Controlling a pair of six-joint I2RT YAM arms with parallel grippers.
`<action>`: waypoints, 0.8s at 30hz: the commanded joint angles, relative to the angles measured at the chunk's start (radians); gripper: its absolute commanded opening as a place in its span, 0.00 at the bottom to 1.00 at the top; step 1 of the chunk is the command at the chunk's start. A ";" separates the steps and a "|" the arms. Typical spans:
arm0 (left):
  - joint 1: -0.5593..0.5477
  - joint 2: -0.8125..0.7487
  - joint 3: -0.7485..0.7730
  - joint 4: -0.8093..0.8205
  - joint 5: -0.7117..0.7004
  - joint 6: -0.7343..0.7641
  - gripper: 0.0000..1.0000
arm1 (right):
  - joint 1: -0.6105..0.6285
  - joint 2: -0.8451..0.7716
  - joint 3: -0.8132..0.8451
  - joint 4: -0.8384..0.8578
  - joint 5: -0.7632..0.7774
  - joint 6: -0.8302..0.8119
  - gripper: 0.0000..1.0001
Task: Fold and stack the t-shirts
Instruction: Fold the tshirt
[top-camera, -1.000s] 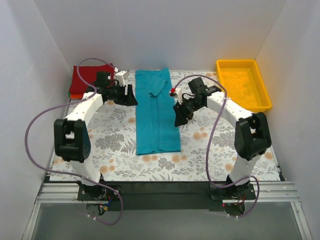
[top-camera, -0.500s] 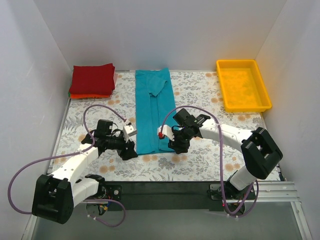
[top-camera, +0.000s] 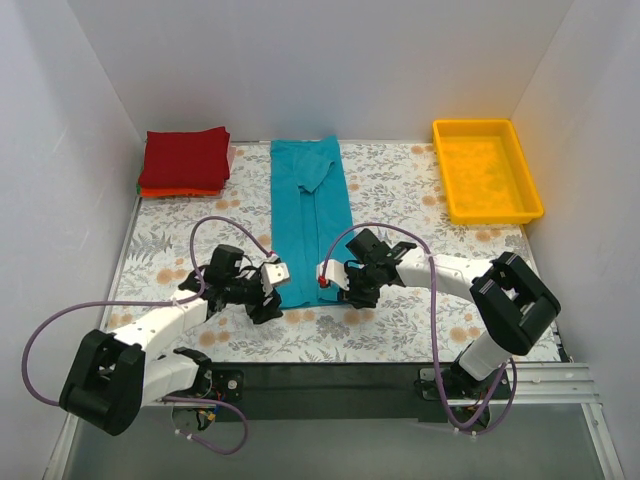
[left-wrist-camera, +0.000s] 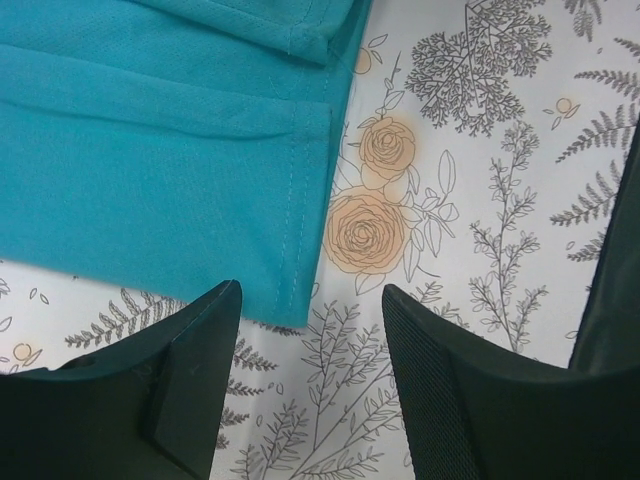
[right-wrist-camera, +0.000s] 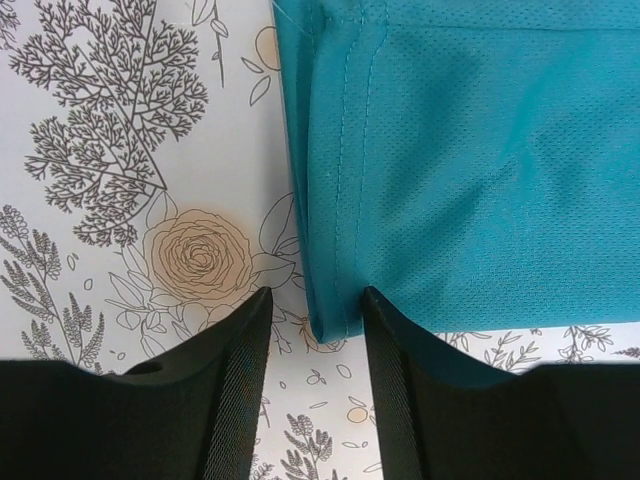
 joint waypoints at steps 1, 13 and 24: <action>-0.029 0.021 -0.011 0.089 -0.053 0.043 0.57 | 0.006 0.033 -0.046 0.036 0.021 -0.016 0.45; -0.142 0.121 -0.074 0.124 -0.226 0.171 0.49 | 0.006 0.047 -0.069 0.044 0.035 -0.005 0.12; -0.164 0.095 0.050 0.029 -0.266 0.094 0.00 | 0.006 -0.042 0.000 -0.066 0.033 0.093 0.01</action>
